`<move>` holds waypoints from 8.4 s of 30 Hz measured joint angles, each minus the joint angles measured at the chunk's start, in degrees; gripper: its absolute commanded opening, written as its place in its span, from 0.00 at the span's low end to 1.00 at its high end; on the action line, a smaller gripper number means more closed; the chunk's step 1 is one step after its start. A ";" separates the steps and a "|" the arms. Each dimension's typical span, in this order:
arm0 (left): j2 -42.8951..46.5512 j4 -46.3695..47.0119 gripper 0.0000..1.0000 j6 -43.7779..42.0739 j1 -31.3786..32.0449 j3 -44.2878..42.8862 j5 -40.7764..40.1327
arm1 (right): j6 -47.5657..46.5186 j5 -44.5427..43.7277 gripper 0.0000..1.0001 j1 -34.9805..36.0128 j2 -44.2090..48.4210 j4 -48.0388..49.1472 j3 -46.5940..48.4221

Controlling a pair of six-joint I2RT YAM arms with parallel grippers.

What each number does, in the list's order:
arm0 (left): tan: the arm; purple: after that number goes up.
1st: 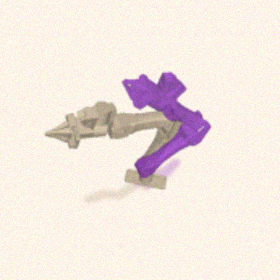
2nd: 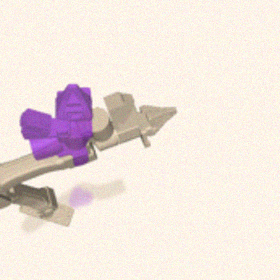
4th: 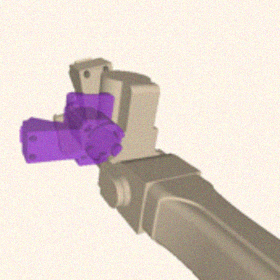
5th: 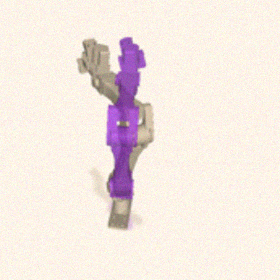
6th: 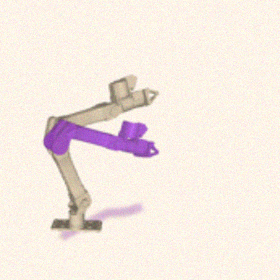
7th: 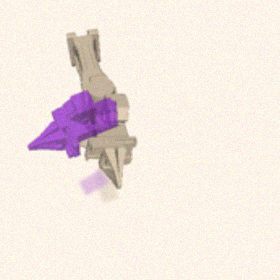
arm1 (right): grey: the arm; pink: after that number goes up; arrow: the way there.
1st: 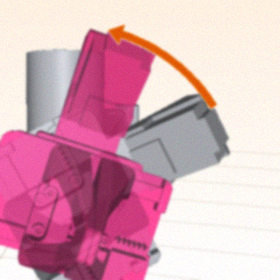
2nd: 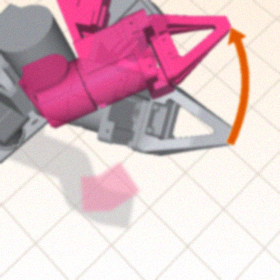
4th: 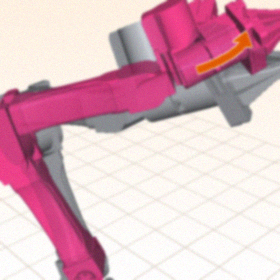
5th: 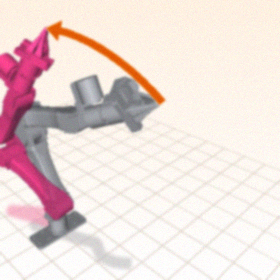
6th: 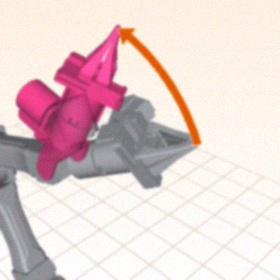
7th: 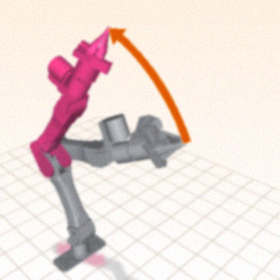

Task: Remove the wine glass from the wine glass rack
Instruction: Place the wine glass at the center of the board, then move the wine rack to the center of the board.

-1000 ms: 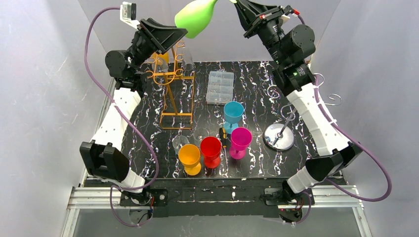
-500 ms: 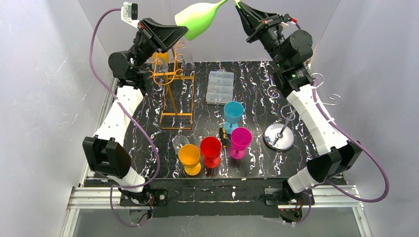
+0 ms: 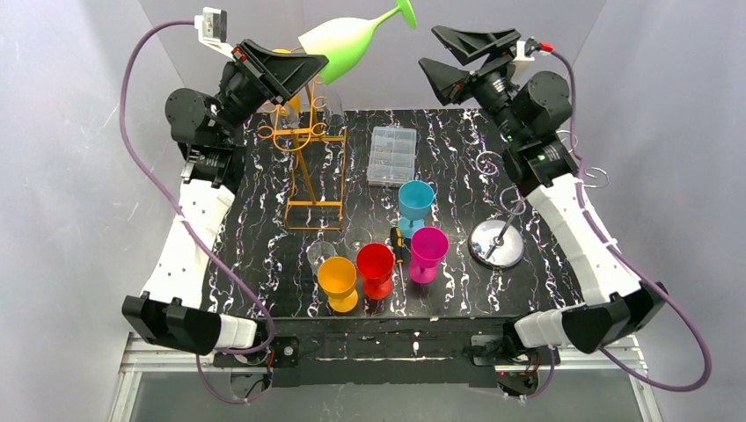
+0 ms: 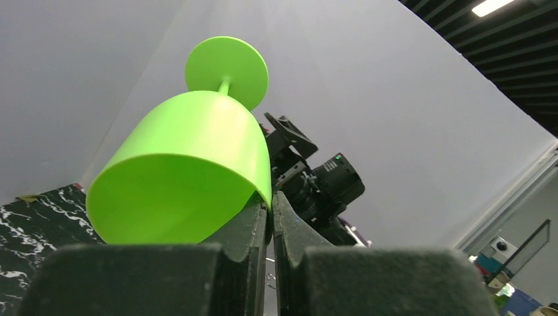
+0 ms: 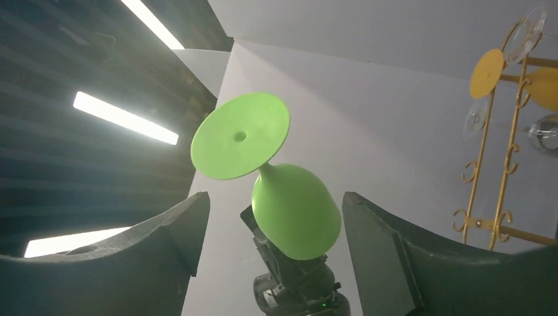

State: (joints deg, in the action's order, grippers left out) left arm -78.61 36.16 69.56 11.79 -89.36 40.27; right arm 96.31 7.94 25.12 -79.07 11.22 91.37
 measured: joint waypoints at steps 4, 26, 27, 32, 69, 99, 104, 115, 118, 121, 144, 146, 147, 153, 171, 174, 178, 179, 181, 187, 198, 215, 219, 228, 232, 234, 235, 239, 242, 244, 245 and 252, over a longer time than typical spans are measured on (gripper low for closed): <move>2.47 -8.41 0.00 -5.40 0.00 -1.88 -1.46 | -8.02 -1.27 0.98 0.02 4.20 -4.04 -0.28; 23.80 -84.67 0.00 -37.48 0.17 -26.88 -48.59 | -49.81 -1.86 0.98 0.00 0.07 -38.73 17.53; 23.43 -88.30 0.00 -37.77 0.17 -27.61 -52.17 | -50.36 -1.51 0.98 0.02 -0.72 -39.58 18.12; 18.91 -100.59 0.00 -38.05 0.17 -26.88 -62.73 | -53.11 -0.39 0.98 0.02 -2.86 -44.13 19.02; -16.04 -89.44 0.00 -39.95 -23.74 -0.98 -46.93 | -62.05 -1.70 0.98 0.02 -3.32 -51.80 25.81; -16.68 -88.67 0.41 -41.70 -23.87 -4.35 -43.19 | -62.05 -0.87 0.98 0.00 -3.82 -51.65 23.96; -16.68 -89.13 0.44 -41.72 -23.87 -6.27 -41.97 | -62.03 -0.22 0.98 0.02 -4.57 -51.65 23.96; -16.55 -91.21 0.50 -42.10 -23.87 -12.83 -38.93 | -62.12 -0.13 0.99 0.02 -5.53 -51.84 23.98; -16.20 -91.91 0.51 -42.10 -23.87 -15.13 -37.79 | -62.20 -0.09 0.98 0.02 -5.64 -52.30 23.98; -15.21 -92.32 0.50 -41.99 -23.85 -16.98 -36.35 | -62.23 -0.09 0.98 0.44 -5.79 -53.05 23.98; -2.38 -90.82 0.40 -34.53 -20.44 -18.56 -16.65 | -60.65 -10.45 0.83 26.58 -22.82 -51.47 29.62; -2.43 -90.53 0.40 -34.56 -20.28 -18.08 -16.15 | -60.50 -11.87 0.83 26.93 -23.32 -51.15 29.62; -2.45 -90.49 0.41 -34.62 -20.28 -17.81 -15.85 | -60.52 -12.59 0.83 27.21 -23.41 -50.90 29.59; -2.05 -88.39 0.46 -35.87 -19.08 -14.40 -14.38 | -61.37 -17.18 0.82 29.40 -23.41 -47.65 29.46; 3.10 -85.64 0.34 -34.51 -7.17 -6.64 -22.53 | -63.30 -27.15 0.80 31.26 -23.54 -44.96 27.28; 3.41 -85.50 0.31 -32.63 -5.60 -6.64 -25.59 | -63.65 -27.67 0.80 31.26 -23.43 -44.81 26.03; 3.41 -85.61 0.31 -30.34 -3.78 -6.60 -29.94 | -63.82 -28.04 0.80 31.26 -23.34 -44.78 24.90; 3.41 -85.61 0.31 -29.62 -3.23 -6.58 -31.21 | -63.84 -28.20 0.80 31.26 -23.30 -44.59 24.57; 3.41 -85.50 0.31 -28.28 -2.47 -6.27 -33.14 | -64.00 -28.37 0.80 31.26 -22.97 -44.50 23.93; 4.09 -84.91 0.31 -24.35 -0.92 -4.83 -36.79 | -64.39 -28.72 0.80 31.26 -21.53 -44.11 22.47; 4.57 -82.09 0.34 -22.64 -0.42 -3.69 -37.86 | -65.33 -29.07 0.81 31.26 -18.36 -43.45 20.15; 28.81 -62.55 0.45 -36.02 0.81 28.00 -33.46 | -67.76 -30.75 0.85 31.23 -11.54 -37.55 8.07; 32.44 -52.78 0.49 -38.93 0.83 37.99 -34.01 | -68.11 -31.56 0.86 31.21 -10.12 -35.56 6.21; 31.50 -22.14 0.48 -46.45 1.36 58.23 -37.09 | -68.35 -32.22 0.86 31.12 -7.41 -31.54 1.53; 26.95 -8.63 0.47 -48.00 1.46 61.31 -38.10 | -68.52 -32.28 0.86 31.12 -7.21 -30.45 0.96; 24.52 -2.58 0.47 -48.61 1.46 62.66 -39.08 | -68.72 -32.39 0.86 31.12 -7.19 -30.21 0.92; 23.50 -0.63 0.48 -48.83 1.46 62.99 -39.45 | -68.85 -32.50 0.86 31.12 -7.19 -30.16 0.90; 18.51 7.87 0.48 -49.33 1.46 63.60 -40.11 | -69.44 -32.98 0.86 31.08 -7.17 -29.88 0.74; 14.56 13.73 0.46 -49.46 1.46 63.60 -40.02 | -69.66 -33.35 0.86 30.86 -7.10 -29.83 0.72; 12.17 16.63 0.44 -49.44 1.46 63.60 -39.71 | -69.79 -33.48 0.86 30.80 -7.04 -29.75 0.70; 11.02 17.99 0.43 -49.42 1.46 63.60 -39.34 | -69.79 -33.55 0.86 30.75 -6.99 -29.73 0.66; 6.12 23.93 0.32 -48.87 1.49 63.47 -38.18 | -70.55 -34.12 0.86 30.71 -6.01 -29.55 0.57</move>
State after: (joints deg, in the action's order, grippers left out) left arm -72.49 60.10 20.69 13.28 -25.89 2.09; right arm 25.76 -26.17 55.83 -85.08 -18.33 91.94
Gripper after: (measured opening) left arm 0.375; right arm 0.860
